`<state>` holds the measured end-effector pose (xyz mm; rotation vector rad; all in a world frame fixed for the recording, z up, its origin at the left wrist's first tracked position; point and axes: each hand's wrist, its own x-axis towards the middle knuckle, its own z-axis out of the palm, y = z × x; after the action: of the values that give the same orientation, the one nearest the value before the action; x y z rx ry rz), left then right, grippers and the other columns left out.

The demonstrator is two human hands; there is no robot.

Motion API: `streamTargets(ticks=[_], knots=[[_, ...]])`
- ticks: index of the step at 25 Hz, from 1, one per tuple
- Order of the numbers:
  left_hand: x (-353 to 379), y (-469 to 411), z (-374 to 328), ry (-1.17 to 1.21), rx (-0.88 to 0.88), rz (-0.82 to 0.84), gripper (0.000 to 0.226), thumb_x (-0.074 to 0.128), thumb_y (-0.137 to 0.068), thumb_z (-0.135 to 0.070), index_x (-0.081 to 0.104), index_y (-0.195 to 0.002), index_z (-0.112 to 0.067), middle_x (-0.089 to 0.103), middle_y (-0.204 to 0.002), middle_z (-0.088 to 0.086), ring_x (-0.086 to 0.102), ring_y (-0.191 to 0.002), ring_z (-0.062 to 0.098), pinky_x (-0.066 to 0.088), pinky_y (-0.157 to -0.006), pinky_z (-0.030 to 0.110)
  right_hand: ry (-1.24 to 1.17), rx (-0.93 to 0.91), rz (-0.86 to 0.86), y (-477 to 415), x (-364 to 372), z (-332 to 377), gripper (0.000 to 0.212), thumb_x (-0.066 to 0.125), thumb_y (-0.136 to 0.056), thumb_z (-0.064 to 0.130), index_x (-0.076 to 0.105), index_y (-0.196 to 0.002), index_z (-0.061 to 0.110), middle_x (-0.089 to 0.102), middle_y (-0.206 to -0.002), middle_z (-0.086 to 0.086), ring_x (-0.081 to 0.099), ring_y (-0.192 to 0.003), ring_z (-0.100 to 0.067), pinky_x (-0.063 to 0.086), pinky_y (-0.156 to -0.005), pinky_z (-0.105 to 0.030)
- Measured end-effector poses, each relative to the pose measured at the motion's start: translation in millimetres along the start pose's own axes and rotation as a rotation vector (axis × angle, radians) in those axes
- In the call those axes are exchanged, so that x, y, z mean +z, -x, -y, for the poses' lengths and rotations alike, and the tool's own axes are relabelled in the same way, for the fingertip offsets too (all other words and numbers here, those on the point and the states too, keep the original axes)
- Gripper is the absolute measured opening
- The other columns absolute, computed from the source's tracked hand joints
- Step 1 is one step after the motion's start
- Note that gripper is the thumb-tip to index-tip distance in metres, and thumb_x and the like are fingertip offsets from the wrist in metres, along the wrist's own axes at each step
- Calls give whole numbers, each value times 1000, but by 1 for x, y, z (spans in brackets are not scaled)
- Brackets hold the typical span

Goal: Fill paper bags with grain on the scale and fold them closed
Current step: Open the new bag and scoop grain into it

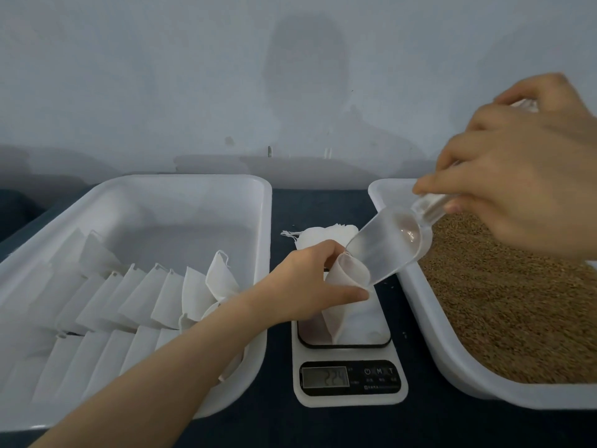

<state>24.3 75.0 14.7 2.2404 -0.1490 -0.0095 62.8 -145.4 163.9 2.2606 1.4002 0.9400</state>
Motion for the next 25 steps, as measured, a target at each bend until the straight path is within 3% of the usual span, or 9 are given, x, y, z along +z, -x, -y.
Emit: streamTargets(ticks=[3, 6, 9, 11, 13, 15, 22, 23, 25], knots=[[0, 1, -1, -1, -11, 0, 51, 73, -71, -55, 50, -112, -38, 58, -109, -20, 56, -101, 2, 46, -79, 15, 41, 10, -6, 10, 5, -5, 22, 52, -79, 28, 71, -90, 28, 67, -78, 3, 57, -73, -28, 32, -88, -51], [0, 1, -2, -10, -24, 8, 50, 73, -72, -55, 49, -112, -37, 58, -110, -17, 57, -100, 5, 51, -83, 23, -97, 214, 51, 34, 23, -34, 37, 27, -90, 52, 55, -109, 39, 62, -86, 6, 54, -79, -29, 41, -80, -58], [-1, 2, -4, -12, -32, 16, 50, 72, -73, -55, 48, -112, -37, 57, -112, -14, 57, -101, 9, 50, -80, 20, -283, 597, 53, 67, 56, -50, 30, 41, -86, 47, 56, -106, 30, 56, -79, 2, 55, -73, -28, 48, -69, -55], [-1, 2, -4, -14, -32, 15, 49, 72, -73, -54, 47, -111, -37, 57, -113, -13, 57, -101, 10, 49, -79, 19, -342, 820, 110, 78, 89, -39, 28, 52, -83, 37, 62, -97, 15, 57, -70, 3, 58, -61, -24, 51, -57, -42], [-1, 2, -4, -14, -31, 7, 47, 72, -73, -54, 47, -110, -37, 58, -111, -14, 57, -101, 8, 50, -80, 20, -477, 969, 318, 85, 119, -19, 21, 59, -86, 36, 62, -82, 16, 59, -60, 3, 58, -49, -16, 44, -43, -26], [-1, 3, -4, -15, -25, -1, 47, 73, -73, -54, 49, -109, -37, 58, -110, -15, 57, -100, 6, 50, -81, 22, -516, 1005, 546, 88, 139, 0, 24, 60, -88, 35, 61, -74, 16, 62, -58, -1, 59, -47, -13, 38, -37, -22], [-1, 1, -3, 2, -40, 20, 47, 73, -73, -54, 47, -109, -39, 57, -110, -18, 56, -100, 6, 48, -78, 17, -453, 963, 828, 79, 148, 15, 39, 46, -93, 47, 61, -93, 11, 64, -81, -3, 61, -68, -16, 51, -61, -28], [-1, 1, -3, 3, -39, 20, 47, 73, -73, -54, 47, -109, -39, 57, -109, -18, 56, -100, 6, 49, -79, 18, -416, 943, 830, 78, 145, 16, 40, 46, -93, 48, 60, -101, 11, 64, -88, -4, 60, -74, -17, 52, -68, -30], [-1, 1, -3, 4, -35, 19, 47, 73, -72, -54, 47, -109, -39, 57, -109, -18, 56, -100, 6, 49, -80, 19, -390, 908, 623, 70, 131, 19, 38, 51, -92, 40, 56, -116, 12, 59, -105, -7, 58, -85, -19, 52, -77, -34]])
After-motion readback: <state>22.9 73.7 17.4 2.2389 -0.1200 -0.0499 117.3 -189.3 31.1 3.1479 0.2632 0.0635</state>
